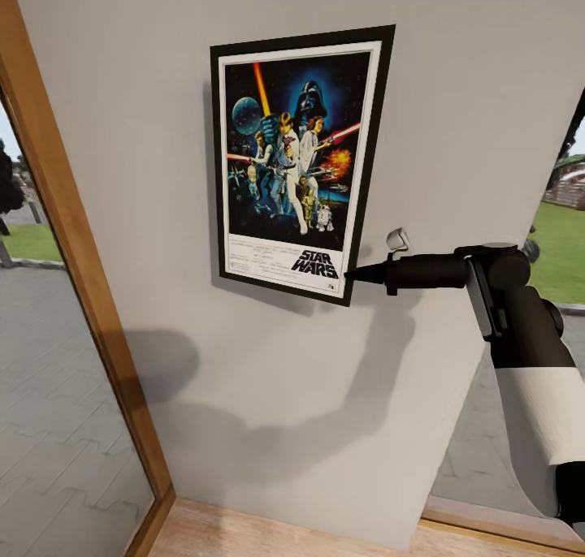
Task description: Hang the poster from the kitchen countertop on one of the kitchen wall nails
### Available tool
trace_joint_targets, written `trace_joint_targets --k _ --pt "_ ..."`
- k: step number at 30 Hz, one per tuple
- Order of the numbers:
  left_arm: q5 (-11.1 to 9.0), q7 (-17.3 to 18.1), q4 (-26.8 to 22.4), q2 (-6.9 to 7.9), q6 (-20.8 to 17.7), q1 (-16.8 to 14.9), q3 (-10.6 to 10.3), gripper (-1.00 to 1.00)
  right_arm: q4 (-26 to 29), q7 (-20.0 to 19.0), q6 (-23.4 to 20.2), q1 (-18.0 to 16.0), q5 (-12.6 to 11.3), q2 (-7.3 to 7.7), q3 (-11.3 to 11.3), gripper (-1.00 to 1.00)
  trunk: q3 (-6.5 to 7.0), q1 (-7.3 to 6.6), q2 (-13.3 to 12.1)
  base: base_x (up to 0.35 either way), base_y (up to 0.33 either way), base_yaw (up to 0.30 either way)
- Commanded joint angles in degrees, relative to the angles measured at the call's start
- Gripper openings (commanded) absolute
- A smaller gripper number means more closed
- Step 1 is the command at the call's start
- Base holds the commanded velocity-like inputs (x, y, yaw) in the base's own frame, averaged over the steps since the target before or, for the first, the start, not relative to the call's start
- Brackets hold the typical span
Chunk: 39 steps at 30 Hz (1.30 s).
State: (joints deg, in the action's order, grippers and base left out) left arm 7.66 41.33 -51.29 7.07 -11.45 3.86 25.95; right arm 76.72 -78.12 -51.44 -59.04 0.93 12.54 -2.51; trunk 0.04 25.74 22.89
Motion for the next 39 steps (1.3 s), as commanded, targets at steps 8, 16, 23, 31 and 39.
trace_joint_targets --k 8,16,23,31,39 --pt "0.2 0.3 -0.1 -0.04 -0.4 0.0 0.1 1.00 0.0 -0.3 -0.7 0.0 0.0 0.03 0.0 -1.00 -0.01 0.04 0.0 0.093 0.000 0.000" --pt "0.2 0.3 -0.1 -0.04 -0.4 0.0 0.1 1.00 0.0 -0.3 -0.7 0.0 0.0 0.03 0.0 -1.00 -0.01 0.04 0.0 0.008 0.000 0.000" --pt "0.2 0.3 -0.1 -0.04 -0.4 0.0 0.1 1.00 0.0 -0.3 -0.7 0.0 0.0 0.03 0.0 -1.00 -0.01 0.04 0.0 0.000 0.000 0.000" --pt "0.2 0.3 -0.1 -0.04 -0.4 0.0 0.1 1.00 0.0 -0.3 -0.7 0.0 0.0 0.03 0.0 -1.00 -0.01 0.04 0.0 0.000 0.000 0.000" --pt "0.2 0.3 -0.1 -0.04 -0.4 0.0 0.1 1.00 0.0 -0.3 -0.7 0.0 0.0 0.03 0.0 -1.00 -0.01 0.04 0.0 0.073 0.000 0.000"
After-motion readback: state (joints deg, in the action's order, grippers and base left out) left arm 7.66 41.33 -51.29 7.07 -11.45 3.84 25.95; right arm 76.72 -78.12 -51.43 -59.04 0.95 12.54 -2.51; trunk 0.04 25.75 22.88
